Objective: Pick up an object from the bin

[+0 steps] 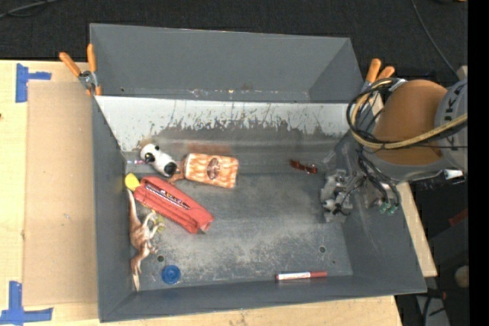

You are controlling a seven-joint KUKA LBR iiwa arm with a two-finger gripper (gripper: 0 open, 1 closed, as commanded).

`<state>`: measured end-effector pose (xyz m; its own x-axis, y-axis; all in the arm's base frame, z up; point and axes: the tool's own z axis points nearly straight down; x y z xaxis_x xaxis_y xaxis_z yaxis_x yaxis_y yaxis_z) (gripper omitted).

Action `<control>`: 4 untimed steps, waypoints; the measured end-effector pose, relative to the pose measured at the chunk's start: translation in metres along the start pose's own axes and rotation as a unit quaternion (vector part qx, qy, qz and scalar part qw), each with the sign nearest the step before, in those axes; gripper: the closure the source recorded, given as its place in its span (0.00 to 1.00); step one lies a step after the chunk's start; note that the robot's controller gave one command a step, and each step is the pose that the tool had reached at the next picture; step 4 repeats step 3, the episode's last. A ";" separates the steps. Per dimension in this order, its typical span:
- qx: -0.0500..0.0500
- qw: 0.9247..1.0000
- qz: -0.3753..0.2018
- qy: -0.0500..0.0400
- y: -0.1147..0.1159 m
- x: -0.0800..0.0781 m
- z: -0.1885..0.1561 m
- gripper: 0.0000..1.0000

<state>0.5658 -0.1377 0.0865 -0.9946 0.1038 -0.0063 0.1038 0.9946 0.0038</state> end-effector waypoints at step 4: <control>0.000 1.000 -0.010 -0.002 -0.002 -0.008 -0.114 1.00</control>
Offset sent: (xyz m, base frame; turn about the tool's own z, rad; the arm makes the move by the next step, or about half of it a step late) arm 0.0072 -0.0033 0.0792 -0.0161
